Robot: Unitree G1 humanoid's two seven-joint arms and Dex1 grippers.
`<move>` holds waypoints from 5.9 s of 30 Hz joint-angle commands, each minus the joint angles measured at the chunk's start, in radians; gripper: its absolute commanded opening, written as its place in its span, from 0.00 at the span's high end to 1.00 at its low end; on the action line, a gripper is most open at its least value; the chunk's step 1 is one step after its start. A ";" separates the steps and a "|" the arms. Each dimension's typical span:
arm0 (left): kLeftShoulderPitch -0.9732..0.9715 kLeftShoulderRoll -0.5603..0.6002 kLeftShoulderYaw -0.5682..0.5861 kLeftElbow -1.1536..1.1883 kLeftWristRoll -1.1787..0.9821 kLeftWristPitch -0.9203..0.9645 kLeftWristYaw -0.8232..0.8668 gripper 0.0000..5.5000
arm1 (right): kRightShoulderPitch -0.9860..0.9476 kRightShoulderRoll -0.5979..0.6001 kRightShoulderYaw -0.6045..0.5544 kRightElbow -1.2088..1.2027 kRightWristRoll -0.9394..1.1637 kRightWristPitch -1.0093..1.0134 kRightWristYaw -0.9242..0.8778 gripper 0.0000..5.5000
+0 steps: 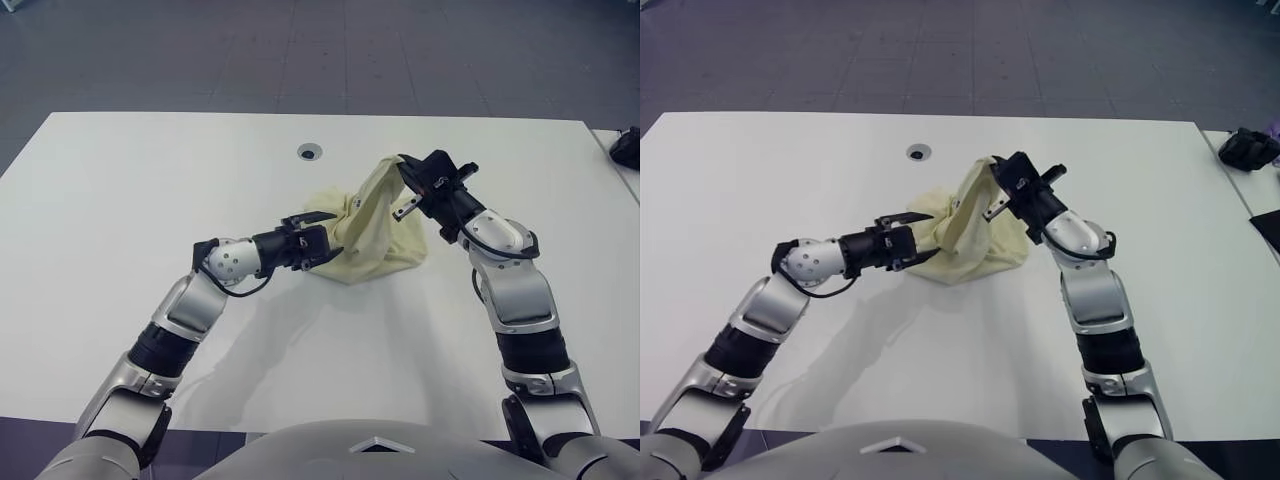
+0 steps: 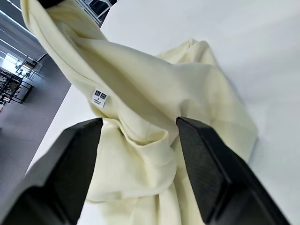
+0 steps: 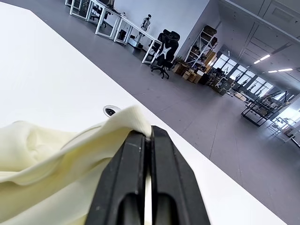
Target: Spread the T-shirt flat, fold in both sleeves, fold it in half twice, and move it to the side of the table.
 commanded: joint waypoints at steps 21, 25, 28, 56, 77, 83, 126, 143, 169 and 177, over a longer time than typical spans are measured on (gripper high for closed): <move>0.080 -0.136 -0.055 0.011 0.269 0.145 0.265 0.44 | -0.019 0.015 -0.012 -0.044 0.046 0.070 -0.019 1.00; 0.093 -0.151 -0.061 0.010 0.266 0.150 0.271 0.55 | -0.014 0.013 -0.010 -0.044 0.049 0.069 -0.021 1.00; 0.102 -0.160 -0.058 0.002 0.264 0.162 0.271 0.63 | -0.010 0.010 -0.012 -0.047 0.051 0.070 -0.024 1.00; -0.771 0.091 0.128 0.727 0.150 -0.278 0.038 1.00 | -0.509 -0.163 -0.110 0.320 0.163 0.002 0.160 1.00; -1.318 0.021 -0.083 1.438 0.486 -0.466 0.464 1.00 | -1.127 -0.203 -0.040 1.323 -0.102 -0.688 0.020 1.00; -1.022 0.190 -0.054 1.171 0.370 -0.669 0.171 1.00 | -0.805 -0.318 -0.079 0.821 0.082 -0.520 0.365 1.00; -0.158 0.376 0.178 -0.042 -0.346 0.174 -0.210 0.47 | 0.007 -0.561 -0.127 -0.084 0.475 0.362 0.541 0.51; -0.405 -0.129 0.037 0.769 -0.027 -0.112 0.087 0.02 | -0.222 -0.127 0.064 0.656 0.056 -0.065 0.116 0.02; -0.518 -0.112 -0.108 1.130 0.288 -0.173 0.216 0.02 | -0.186 -0.137 0.069 0.696 -0.050 -0.109 0.079 0.02; -0.631 -0.119 -0.124 1.308 0.349 -0.199 0.322 0.02 | -0.340 -0.072 0.068 1.008 -0.095 -0.258 0.003 0.02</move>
